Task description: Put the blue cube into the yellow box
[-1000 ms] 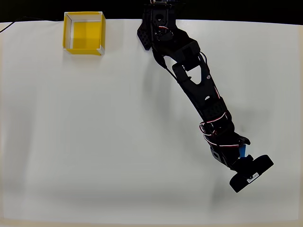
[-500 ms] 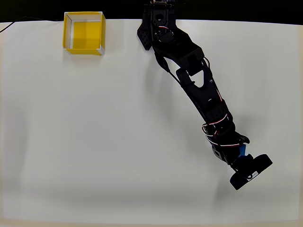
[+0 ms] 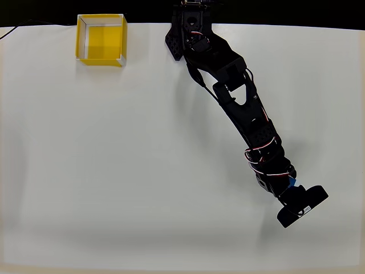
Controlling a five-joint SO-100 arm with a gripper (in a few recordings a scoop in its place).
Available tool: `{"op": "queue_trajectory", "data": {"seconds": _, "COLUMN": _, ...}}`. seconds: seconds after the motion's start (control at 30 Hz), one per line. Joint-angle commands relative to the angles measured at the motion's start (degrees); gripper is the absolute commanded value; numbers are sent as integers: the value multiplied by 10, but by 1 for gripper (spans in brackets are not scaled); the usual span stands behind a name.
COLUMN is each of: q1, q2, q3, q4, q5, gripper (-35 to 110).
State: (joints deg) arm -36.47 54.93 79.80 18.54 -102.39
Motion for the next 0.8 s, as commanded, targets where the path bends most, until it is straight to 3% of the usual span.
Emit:
{"op": "queue_trajectory", "data": {"seconds": 0.0, "q1": -11, "q2": 35, "q3": -62, "q4": 8, "q5": 4, "gripper": 29}}
{"op": "queue_trajectory", "data": {"seconds": 0.77, "q1": 5, "q2": 57, "q3": -69, "q4": 3, "q5": 40, "gripper": 9}}
